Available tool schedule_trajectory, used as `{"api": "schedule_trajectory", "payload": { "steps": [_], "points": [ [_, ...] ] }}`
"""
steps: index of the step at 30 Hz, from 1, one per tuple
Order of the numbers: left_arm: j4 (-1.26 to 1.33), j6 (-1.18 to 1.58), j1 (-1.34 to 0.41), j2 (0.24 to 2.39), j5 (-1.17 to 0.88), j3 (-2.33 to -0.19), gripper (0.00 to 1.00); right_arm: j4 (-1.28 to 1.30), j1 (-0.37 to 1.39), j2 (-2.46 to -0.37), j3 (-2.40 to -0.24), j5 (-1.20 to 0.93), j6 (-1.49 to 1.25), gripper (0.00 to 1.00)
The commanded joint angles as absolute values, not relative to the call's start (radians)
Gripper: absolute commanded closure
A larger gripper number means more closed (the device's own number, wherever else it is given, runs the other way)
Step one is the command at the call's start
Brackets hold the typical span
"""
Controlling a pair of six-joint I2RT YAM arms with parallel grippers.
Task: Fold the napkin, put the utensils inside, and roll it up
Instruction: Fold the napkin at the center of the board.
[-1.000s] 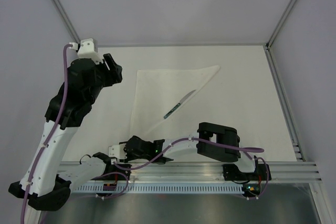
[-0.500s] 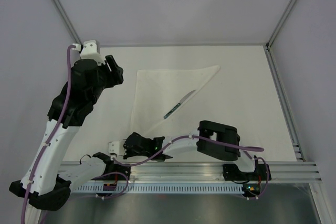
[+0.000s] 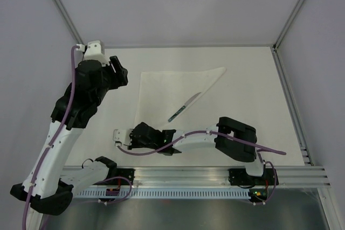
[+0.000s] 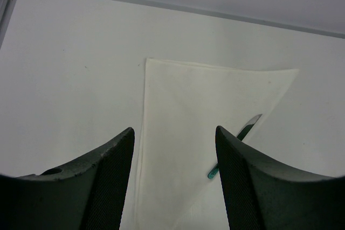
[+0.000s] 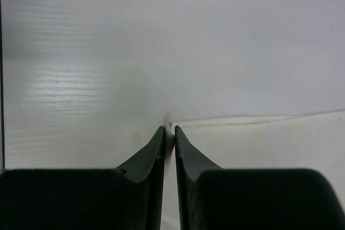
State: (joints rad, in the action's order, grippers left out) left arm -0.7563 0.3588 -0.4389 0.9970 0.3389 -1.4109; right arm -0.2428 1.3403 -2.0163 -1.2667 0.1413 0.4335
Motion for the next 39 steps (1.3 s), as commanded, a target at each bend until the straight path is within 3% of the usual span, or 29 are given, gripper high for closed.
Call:
{"api": "schedule_trajectory", "payload": {
  "steps": [1, 20, 39],
  "points": [
    [-0.709, 0.351, -0.440, 1.005, 0.325, -1.402, 0.34, -0.215, 1.309, -1.925, -1.287, 0.167, 0.411, 0.83],
    [-0.598, 0.318, -0.428, 1.089, 0.241, -1.362, 0.33, -0.112, 0.979, -1.706, -1.105, 0.218, 0.362, 0.87],
    [-0.494, 0.342, -0.422, 1.221, 0.124, -1.321, 0.33, -0.095, 0.655, -1.710, -1.065, 0.141, 0.336, 0.89]
  ]
}}
